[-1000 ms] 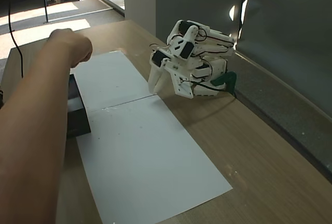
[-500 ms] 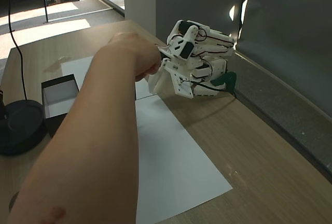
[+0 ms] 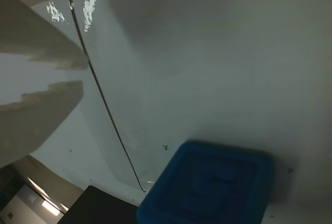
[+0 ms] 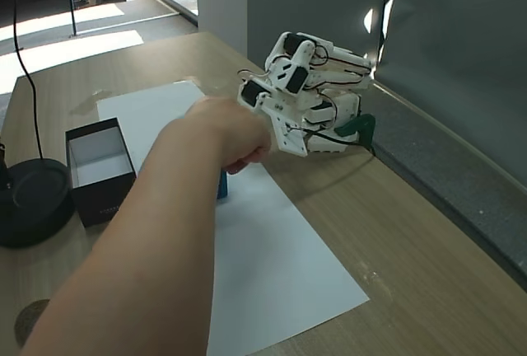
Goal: Grab a blue square and put it in the box.
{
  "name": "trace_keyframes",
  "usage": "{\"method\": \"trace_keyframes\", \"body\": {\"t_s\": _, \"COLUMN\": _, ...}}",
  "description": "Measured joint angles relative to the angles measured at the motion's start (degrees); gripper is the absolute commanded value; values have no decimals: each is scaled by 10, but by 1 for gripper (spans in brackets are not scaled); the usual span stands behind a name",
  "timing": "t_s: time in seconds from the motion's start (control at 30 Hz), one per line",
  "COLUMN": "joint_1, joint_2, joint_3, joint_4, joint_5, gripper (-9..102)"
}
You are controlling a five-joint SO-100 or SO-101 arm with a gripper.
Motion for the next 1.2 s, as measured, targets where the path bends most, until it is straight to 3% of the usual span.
{"method": "trace_keyframes", "body": {"t_s": 0.3, "joint_1": -3, "joint_2": 0, "joint_3": -8, "joint_4": 1, "joint_5": 0, "gripper": 0}}
{"method": "trace_keyframes", "body": {"t_s": 0.5, "joint_1": 4, "joint_2": 0, "joint_3": -102, "joint_4": -57, "joint_5": -2, "gripper": 3}}
{"method": "trace_keyframes", "body": {"t_s": 0.6, "joint_1": 4, "joint_2": -5, "joint_3": -167, "joint_4": -60, "joint_5": -53, "gripper": 12}}
{"method": "trace_keyframes", "body": {"t_s": 0.7, "joint_1": -12, "joint_2": -27, "joint_3": -226, "joint_4": -60, "joint_5": -121, "gripper": 14}}
{"method": "trace_keyframes", "body": {"t_s": 0.8, "joint_1": -43, "joint_2": -112, "joint_3": -272, "joint_4": -60, "joint_5": -126, "gripper": 16}}
{"method": "trace_keyframes", "body": {"t_s": 0.97, "joint_1": -53, "joint_2": -363, "joint_3": -357, "joint_4": -60, "joint_5": -78, "gripper": 32}}
{"method": "trace_keyframes", "body": {"t_s": 1.2, "joint_1": -72, "joint_2": -700, "joint_3": -526, "joint_4": 4, "joint_5": -33, "gripper": 33}}
